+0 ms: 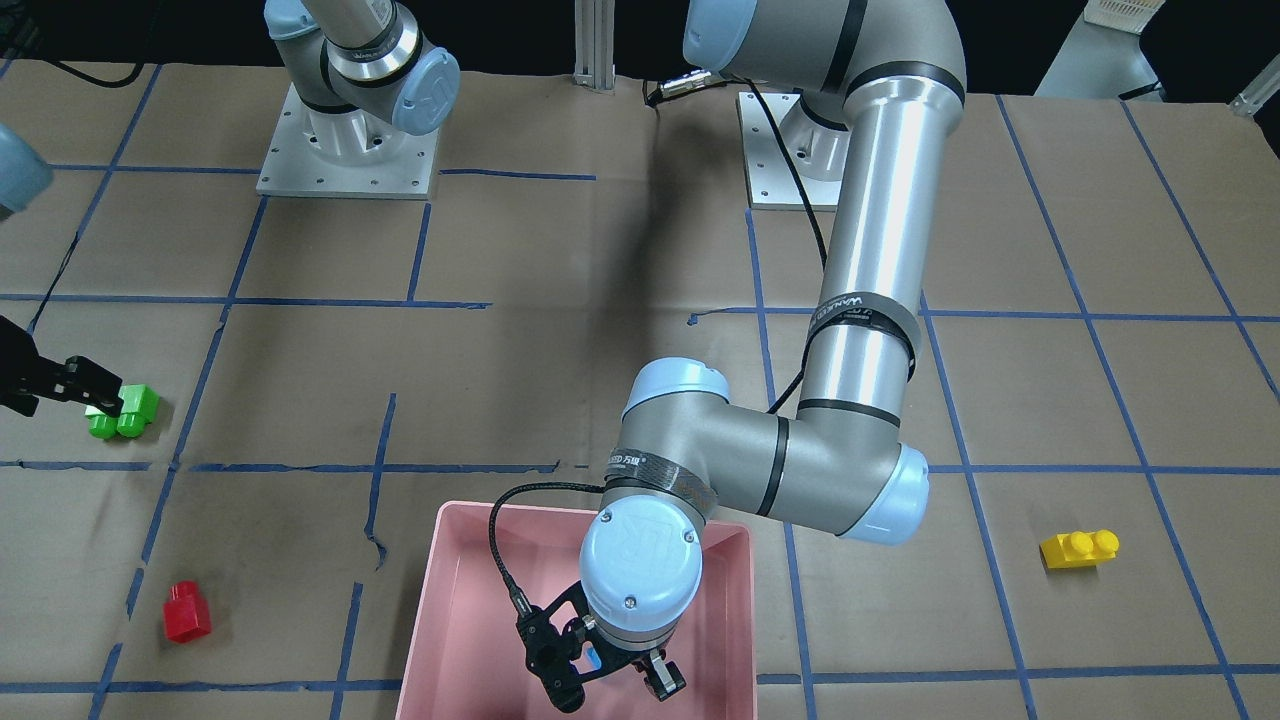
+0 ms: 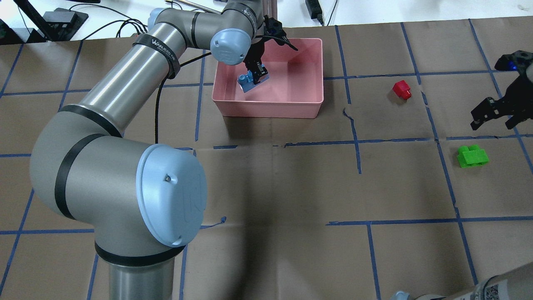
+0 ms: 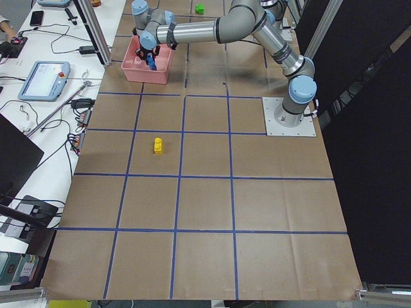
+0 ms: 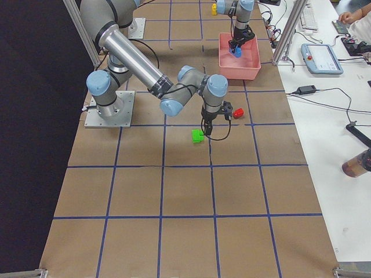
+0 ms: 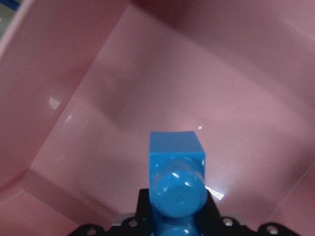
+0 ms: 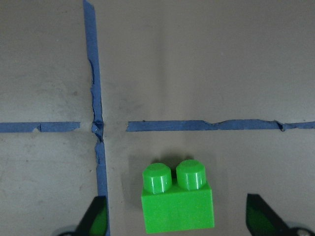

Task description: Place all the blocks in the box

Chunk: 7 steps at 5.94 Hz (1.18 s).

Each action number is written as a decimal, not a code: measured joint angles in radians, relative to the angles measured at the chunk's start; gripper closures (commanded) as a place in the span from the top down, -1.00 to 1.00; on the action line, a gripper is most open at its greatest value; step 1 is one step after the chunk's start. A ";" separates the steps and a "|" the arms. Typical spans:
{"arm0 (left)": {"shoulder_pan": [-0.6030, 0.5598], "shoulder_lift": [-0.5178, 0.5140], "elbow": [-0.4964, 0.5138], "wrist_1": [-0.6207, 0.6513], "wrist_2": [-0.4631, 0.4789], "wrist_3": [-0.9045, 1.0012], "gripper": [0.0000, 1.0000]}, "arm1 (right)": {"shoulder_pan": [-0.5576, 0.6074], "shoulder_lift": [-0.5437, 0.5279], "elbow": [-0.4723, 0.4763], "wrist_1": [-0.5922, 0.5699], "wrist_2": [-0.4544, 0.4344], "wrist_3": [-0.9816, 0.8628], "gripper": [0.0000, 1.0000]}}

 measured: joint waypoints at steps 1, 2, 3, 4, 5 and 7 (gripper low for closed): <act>0.001 0.010 -0.002 -0.004 0.001 0.001 0.98 | 0.001 0.014 0.031 -0.051 0.004 0.001 0.99; 0.009 0.053 -0.009 -0.043 0.009 0.000 0.98 | 0.001 0.036 0.038 -0.075 0.005 -0.012 1.00; 0.043 0.123 -0.032 -0.108 0.016 -0.001 0.98 | 0.001 0.056 0.041 -0.090 0.004 -0.034 0.99; 0.107 0.204 -0.089 -0.153 0.016 0.000 0.98 | 0.001 0.069 0.043 -0.095 0.002 -0.051 1.00; 0.194 0.293 -0.175 -0.165 0.010 0.006 0.98 | 0.001 0.077 0.046 -0.095 -0.002 -0.057 1.00; 0.382 0.397 -0.302 -0.167 0.000 0.177 0.96 | 0.001 0.090 0.051 -0.092 -0.039 -0.059 0.99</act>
